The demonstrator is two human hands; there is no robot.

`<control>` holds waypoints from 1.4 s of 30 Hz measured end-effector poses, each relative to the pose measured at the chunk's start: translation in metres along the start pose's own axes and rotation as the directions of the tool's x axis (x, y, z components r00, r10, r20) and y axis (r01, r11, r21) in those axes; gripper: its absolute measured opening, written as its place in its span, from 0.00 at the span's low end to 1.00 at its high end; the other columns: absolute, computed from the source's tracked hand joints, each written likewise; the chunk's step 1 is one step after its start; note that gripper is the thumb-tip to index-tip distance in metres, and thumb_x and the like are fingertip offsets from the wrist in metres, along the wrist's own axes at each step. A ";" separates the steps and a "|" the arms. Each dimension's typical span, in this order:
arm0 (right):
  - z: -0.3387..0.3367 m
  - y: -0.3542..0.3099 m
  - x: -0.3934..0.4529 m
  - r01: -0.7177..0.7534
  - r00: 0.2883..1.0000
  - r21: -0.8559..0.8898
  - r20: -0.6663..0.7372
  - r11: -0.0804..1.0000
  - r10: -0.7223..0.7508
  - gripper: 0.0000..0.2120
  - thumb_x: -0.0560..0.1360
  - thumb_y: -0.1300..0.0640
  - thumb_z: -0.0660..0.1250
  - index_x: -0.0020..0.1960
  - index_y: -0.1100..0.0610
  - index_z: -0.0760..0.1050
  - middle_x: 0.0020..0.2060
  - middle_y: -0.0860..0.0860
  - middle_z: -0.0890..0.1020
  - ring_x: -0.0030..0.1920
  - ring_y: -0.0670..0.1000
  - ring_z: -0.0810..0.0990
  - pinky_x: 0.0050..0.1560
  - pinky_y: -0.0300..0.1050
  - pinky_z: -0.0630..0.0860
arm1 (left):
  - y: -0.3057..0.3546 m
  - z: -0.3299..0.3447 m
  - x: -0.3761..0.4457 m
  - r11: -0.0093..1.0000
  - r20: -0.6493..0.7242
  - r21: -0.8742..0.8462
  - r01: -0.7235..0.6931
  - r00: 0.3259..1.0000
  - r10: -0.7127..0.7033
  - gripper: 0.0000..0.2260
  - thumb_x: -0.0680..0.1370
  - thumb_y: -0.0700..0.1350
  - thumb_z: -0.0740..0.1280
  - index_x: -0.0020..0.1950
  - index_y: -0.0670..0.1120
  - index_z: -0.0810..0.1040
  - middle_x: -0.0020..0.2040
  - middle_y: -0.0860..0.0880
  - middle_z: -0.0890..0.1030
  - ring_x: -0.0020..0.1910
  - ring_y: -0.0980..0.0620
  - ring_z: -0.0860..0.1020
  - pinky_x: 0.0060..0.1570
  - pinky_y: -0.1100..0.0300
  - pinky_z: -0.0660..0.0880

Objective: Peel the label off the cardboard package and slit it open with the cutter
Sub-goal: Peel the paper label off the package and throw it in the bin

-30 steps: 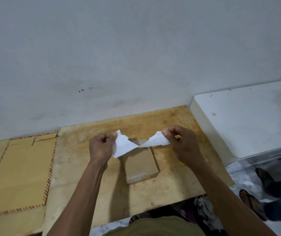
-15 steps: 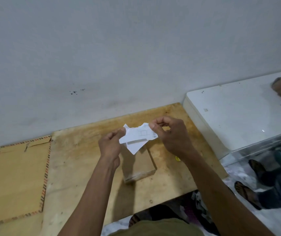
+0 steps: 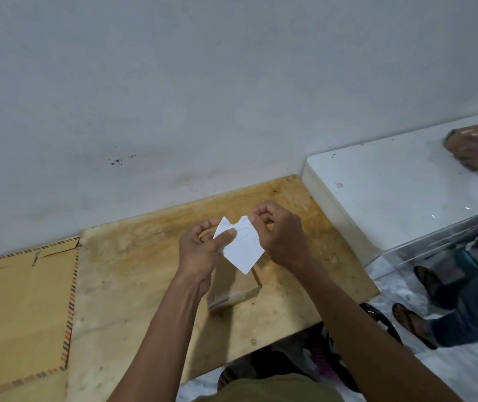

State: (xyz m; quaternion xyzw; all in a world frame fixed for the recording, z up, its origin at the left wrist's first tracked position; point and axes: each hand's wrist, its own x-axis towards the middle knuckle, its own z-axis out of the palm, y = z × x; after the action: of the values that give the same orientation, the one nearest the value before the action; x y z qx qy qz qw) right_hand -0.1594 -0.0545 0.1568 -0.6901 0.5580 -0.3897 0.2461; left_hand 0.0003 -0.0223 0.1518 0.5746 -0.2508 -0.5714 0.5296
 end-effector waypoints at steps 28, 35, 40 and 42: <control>-0.170 0.087 -0.044 -0.229 0.974 -0.153 -0.035 0.961 0.226 0.07 0.76 0.53 0.70 0.46 0.56 0.81 0.45 0.51 0.83 0.49 0.51 0.78 0.48 0.45 0.71 | -0.031 0.172 -0.025 0.369 0.595 0.585 -0.723 0.691 0.411 0.04 0.75 0.50 0.71 0.43 0.52 0.84 0.41 0.58 0.82 0.44 0.53 0.74 0.53 0.46 0.73; -0.233 0.137 -0.090 -0.449 0.740 0.436 -0.308 0.780 0.598 0.06 0.78 0.56 0.68 0.44 0.54 0.81 0.33 0.48 0.80 0.35 0.47 0.77 0.40 0.42 0.76 | -0.067 0.226 -0.053 0.613 0.387 0.494 -0.617 0.787 0.480 0.02 0.76 0.46 0.73 0.45 0.49 0.85 0.45 0.56 0.83 0.47 0.56 0.79 0.47 0.61 0.74; -0.318 0.203 -0.136 -0.466 0.510 0.554 -0.468 0.689 0.721 0.07 0.76 0.52 0.70 0.39 0.50 0.82 0.33 0.50 0.80 0.37 0.52 0.77 0.40 0.51 0.76 | -0.074 0.220 -0.034 0.776 0.224 0.388 -0.497 0.868 0.444 0.05 0.75 0.41 0.74 0.44 0.52 0.83 0.39 0.55 0.83 0.39 0.56 0.77 0.40 0.58 0.75; -0.322 0.213 -0.147 -0.470 0.516 0.518 -0.496 0.715 0.699 0.07 0.76 0.52 0.70 0.39 0.47 0.82 0.35 0.50 0.82 0.36 0.48 0.77 0.39 0.46 0.76 | -0.090 0.237 -0.043 0.775 0.279 0.411 -0.481 0.875 0.395 0.06 0.74 0.39 0.75 0.48 0.48 0.83 0.37 0.56 0.83 0.37 0.57 0.78 0.39 0.59 0.76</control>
State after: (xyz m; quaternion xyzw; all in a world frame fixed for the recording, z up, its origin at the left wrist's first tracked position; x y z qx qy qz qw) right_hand -0.5550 0.0629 0.1382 -0.2220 0.7373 -0.5839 0.2573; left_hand -0.2559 -0.0320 0.1383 0.5573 -0.5541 -0.4028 0.4692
